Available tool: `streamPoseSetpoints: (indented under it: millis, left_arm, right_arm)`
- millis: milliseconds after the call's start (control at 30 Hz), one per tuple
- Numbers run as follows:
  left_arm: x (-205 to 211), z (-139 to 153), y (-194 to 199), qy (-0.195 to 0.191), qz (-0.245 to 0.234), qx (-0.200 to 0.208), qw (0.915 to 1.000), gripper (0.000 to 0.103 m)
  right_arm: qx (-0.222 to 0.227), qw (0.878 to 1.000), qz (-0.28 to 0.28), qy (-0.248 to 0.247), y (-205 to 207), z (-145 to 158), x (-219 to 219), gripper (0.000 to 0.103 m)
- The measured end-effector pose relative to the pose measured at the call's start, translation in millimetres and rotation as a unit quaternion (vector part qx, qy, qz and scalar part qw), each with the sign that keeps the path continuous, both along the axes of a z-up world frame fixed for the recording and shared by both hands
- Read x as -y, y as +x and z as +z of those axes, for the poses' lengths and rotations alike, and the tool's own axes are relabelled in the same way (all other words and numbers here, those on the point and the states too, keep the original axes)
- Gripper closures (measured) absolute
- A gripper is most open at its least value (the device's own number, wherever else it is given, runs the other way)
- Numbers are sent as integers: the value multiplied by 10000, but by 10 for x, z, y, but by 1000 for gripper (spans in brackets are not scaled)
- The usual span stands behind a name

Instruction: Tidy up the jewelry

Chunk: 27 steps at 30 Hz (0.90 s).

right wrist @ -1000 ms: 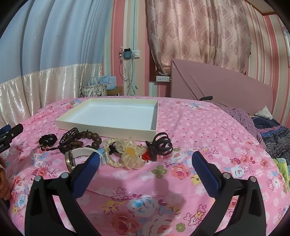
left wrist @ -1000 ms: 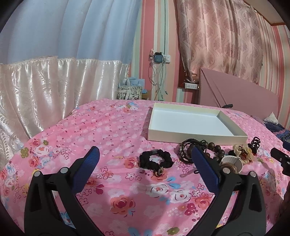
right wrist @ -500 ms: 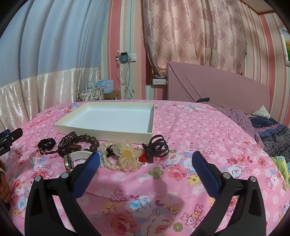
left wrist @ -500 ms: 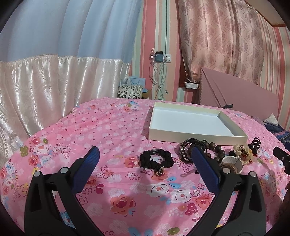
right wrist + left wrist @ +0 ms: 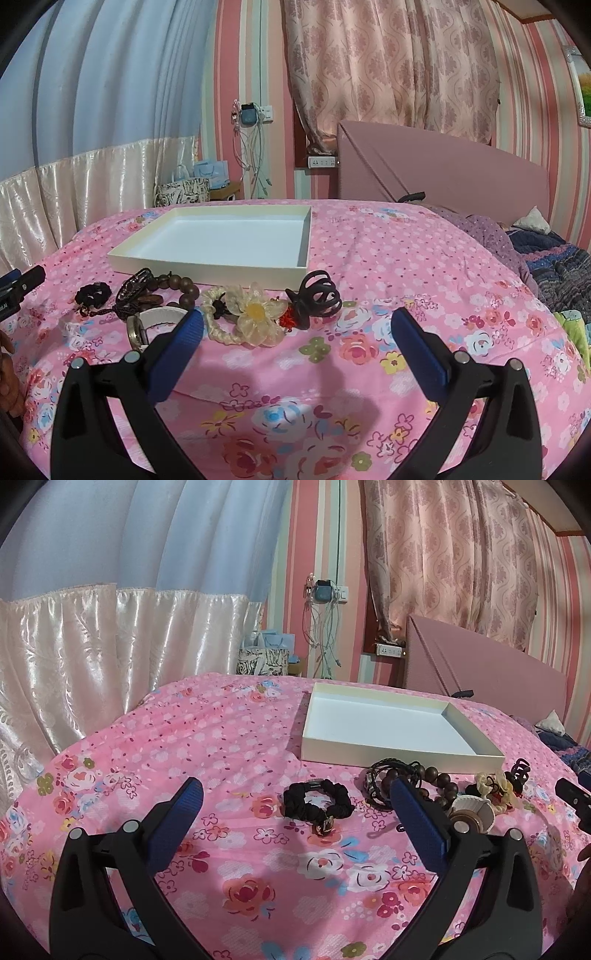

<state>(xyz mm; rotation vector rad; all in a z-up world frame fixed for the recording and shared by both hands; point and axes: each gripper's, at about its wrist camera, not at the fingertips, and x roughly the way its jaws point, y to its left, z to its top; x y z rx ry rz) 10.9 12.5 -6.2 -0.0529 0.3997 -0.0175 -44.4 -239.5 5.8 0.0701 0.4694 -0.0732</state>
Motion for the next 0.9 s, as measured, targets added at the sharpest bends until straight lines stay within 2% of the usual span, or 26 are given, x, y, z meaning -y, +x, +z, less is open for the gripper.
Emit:
streamPoseSetpoints:
  millis: [200,467,900]
  left_arm:
    - [12,-13,42,0,4,-29,10000,3]
    - [-55,-38,48,-128,-25,-135,9998,3]
    - [-114,-24,36,-246,-3,-165,9996,3]
  right_arm:
    - [92,9997,-46,-211,-36,6,-47,2]
    - [-44,9999,-70,92,-2,-7,35,2]
    - [-49,10000,-48,65,11,-23,45,2]
